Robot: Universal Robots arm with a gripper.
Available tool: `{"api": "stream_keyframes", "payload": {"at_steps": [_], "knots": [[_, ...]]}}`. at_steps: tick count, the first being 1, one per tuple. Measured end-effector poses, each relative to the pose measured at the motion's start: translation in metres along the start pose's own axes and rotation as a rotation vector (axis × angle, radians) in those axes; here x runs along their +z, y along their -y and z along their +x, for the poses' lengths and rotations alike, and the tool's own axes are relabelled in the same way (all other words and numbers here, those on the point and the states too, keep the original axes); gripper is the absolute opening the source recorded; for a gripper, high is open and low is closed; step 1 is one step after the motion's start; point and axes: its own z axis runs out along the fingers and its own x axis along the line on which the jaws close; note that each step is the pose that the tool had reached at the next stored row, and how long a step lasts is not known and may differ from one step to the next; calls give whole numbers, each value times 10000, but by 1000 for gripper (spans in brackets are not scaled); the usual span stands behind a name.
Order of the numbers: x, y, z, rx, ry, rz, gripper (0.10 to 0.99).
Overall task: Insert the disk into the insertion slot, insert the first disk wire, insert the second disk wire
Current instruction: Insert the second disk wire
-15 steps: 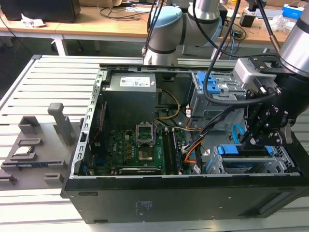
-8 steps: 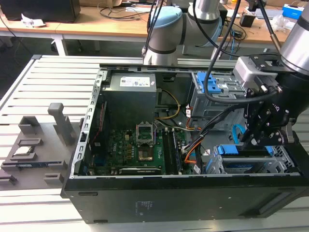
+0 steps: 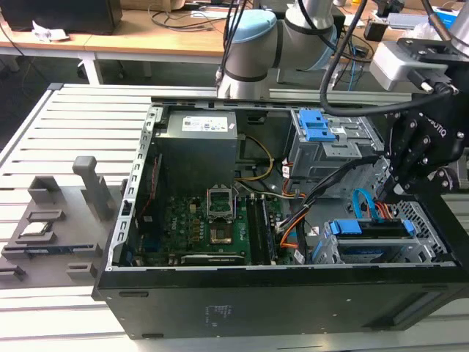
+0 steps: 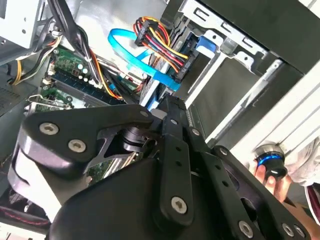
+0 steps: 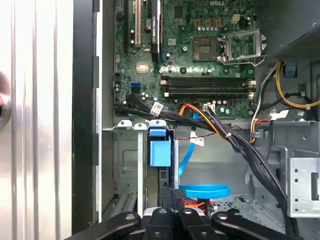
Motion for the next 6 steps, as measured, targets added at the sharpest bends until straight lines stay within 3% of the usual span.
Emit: {"api": "stream_keyframes", "payload": {"at_steps": [6], "knots": [[-14, -1, 0, 0, -1, 0, 106]]}}
